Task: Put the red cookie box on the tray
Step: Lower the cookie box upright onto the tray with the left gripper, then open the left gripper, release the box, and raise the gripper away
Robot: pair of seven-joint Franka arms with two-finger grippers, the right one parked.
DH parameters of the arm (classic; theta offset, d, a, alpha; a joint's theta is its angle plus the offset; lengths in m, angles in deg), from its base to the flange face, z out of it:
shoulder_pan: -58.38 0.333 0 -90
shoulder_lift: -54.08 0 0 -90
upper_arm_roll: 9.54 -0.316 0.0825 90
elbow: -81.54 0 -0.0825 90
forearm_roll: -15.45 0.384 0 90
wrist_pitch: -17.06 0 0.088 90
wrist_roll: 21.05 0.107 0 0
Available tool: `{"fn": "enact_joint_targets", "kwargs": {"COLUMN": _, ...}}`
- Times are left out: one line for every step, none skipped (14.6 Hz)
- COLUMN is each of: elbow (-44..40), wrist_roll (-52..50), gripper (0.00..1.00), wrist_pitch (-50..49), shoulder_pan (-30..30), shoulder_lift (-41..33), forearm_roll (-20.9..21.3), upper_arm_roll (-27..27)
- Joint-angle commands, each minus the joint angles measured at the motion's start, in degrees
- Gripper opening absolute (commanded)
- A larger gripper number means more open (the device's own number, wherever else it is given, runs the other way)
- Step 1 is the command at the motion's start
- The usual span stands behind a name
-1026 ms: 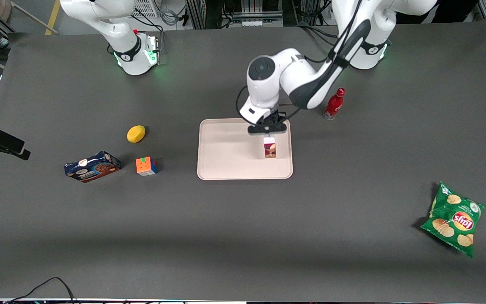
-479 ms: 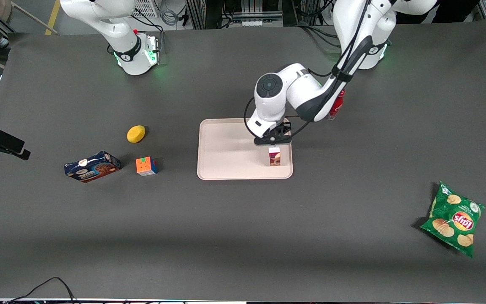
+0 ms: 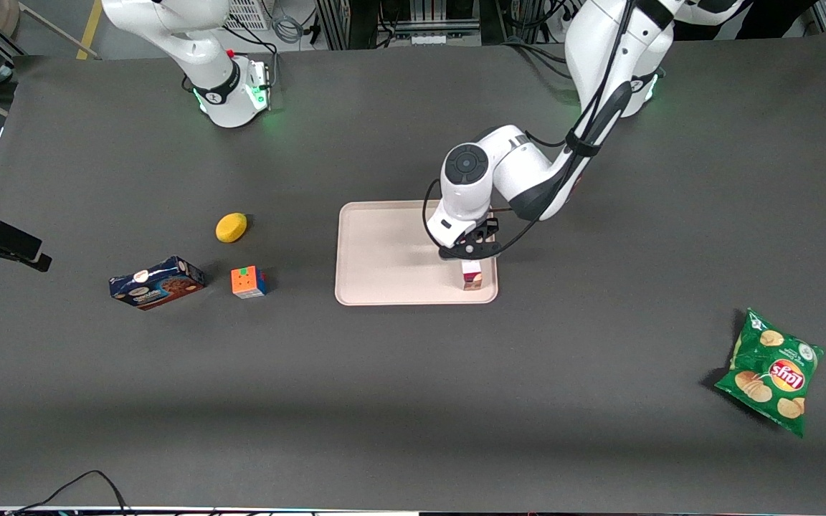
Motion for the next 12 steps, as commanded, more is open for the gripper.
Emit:
{"fn": "enact_joint_targets", "kwargs": {"elbow": -1.03, "wrist_roll": 0.74, "gripper": 1.0, "wrist_pitch": 0.0, "shoulder_pan": -0.02, "shoulder_lift": 0.25, "forearm_roll": 0.22, "upper_arm_roll": 0.0}}
{"fn": "enact_joint_targets", "kwargs": {"elbow": -1.2, "wrist_roll": 0.65, "gripper": 1.0, "wrist_pitch": -0.09, "shoulder_pan": -0.02, "shoulder_lift": 0.16, "forearm_roll": 0.22, "upper_arm_roll": 0.0}}
{"fn": "enact_joint_targets", "kwargs": {"elbow": -1.81, "wrist_roll": 0.65, "gripper": 1.0, "wrist_pitch": -0.35, "shoulder_pan": -0.02, "shoulder_lift": 0.16, "forearm_roll": 0.22, "upper_arm_roll": 0.0}}
{"fn": "enact_joint_targets", "kwargs": {"elbow": -2.34, "wrist_roll": 0.65, "gripper": 1.0, "wrist_pitch": -0.44, "shoulder_pan": -0.02, "shoulder_lift": 0.16, "forearm_roll": 0.22, "upper_arm_roll": 0.0}}
{"fn": "enact_joint_targets", "kwargs": {"elbow": -2.96, "wrist_roll": 0.65, "gripper": 1.0, "wrist_pitch": -0.53, "shoulder_pan": -0.02, "shoulder_lift": 0.16, "forearm_roll": 0.22, "upper_arm_roll": 0.0}}
{"fn": "enact_joint_targets", "kwargs": {"elbow": -3.83, "wrist_roll": 0.56, "gripper": 1.0, "wrist_pitch": -1.05, "shoulder_pan": -0.02, "shoulder_lift": 0.07, "forearm_roll": 0.13, "upper_arm_roll": 0.0}}
{"fn": "enact_joint_targets", "kwargs": {"elbow": -4.45, "wrist_roll": 0.48, "gripper": 1.0, "wrist_pitch": -1.41, "shoulder_pan": -0.02, "shoulder_lift": -0.19, "forearm_roll": 0.13, "upper_arm_roll": 0.0}}
{"fn": "enact_joint_targets", "kwargs": {"elbow": -4.8, "wrist_roll": 0.47, "gripper": 1.0, "wrist_pitch": -1.67, "shoulder_pan": 0.07, "shoulder_lift": -0.71, "forearm_roll": 0.13, "upper_arm_roll": 0.09}}
{"fn": "enact_joint_targets", "kwargs": {"elbow": -5.77, "wrist_roll": 0.56, "gripper": 1.0, "wrist_pitch": -3.33, "shoulder_pan": 0.25, "shoulder_lift": -1.59, "forearm_roll": 0.04, "upper_arm_roll": 0.09}}
{"fn": "enact_joint_targets", "kwargs": {"elbow": -7.78, "wrist_roll": 1.17, "gripper": 1.0, "wrist_pitch": -6.74, "shoulder_pan": 0.51, "shoulder_lift": -2.38, "forearm_roll": -0.04, "upper_arm_roll": 0.26}}
{"fn": "enact_joint_targets", "kwargs": {"elbow": -10.49, "wrist_roll": 4.05, "gripper": 1.0, "wrist_pitch": -11.73, "shoulder_pan": 0.51, "shoulder_lift": -3.17, "forearm_roll": -0.48, "upper_arm_roll": 0.35}}
{"fn": "enact_joint_targets", "kwargs": {"elbow": -12.96, "wrist_roll": 8.25, "gripper": 1.0, "wrist_pitch": -16.48, "shoulder_pan": 0.6, "shoulder_lift": -4.22, "forearm_roll": -1.7, "upper_arm_roll": 0.27}}
